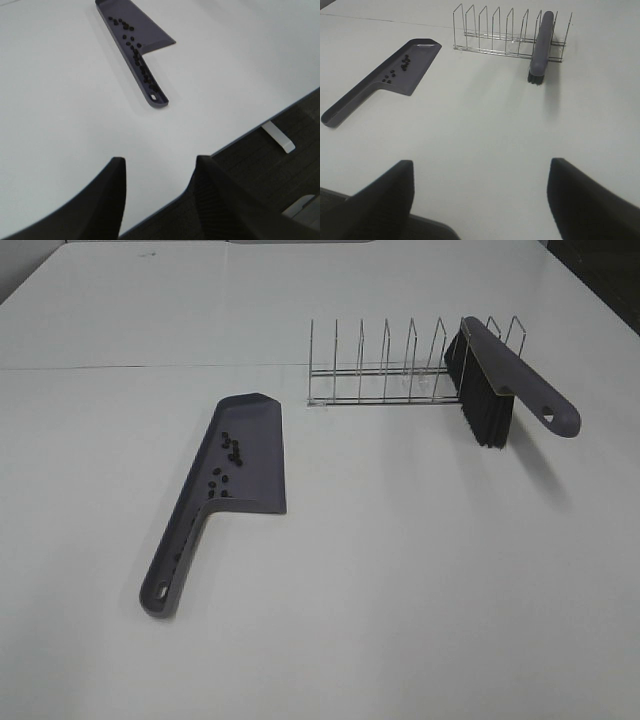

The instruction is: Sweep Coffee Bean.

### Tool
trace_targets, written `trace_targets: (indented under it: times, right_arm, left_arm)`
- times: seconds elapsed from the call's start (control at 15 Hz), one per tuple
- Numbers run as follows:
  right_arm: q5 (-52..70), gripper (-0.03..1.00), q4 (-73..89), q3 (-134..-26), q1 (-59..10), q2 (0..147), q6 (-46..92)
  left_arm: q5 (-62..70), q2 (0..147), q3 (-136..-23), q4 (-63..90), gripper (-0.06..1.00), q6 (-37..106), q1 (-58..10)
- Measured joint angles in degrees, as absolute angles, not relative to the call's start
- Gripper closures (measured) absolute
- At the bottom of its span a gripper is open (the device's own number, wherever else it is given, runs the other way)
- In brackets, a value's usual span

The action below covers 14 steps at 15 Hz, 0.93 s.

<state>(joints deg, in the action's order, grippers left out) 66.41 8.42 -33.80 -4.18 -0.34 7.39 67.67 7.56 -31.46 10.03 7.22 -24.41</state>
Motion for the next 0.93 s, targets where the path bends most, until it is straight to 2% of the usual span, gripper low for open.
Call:
trace_targets:
  times: [0.2,0.93]
  right_arm:
    - [62.2,0.34,8.6,-29.2,-4.2,-0.3,8.6]
    - [61.7,0.34,8.7,-29.1,-4.2,-0.3,8.6]
  left_arm:
    - [63.0,7.5,-29.6,12.4,0.55,11.6,-24.4]
    - [61.5,7.4,-28.9,12.1,0.55,12.7,-24.4]
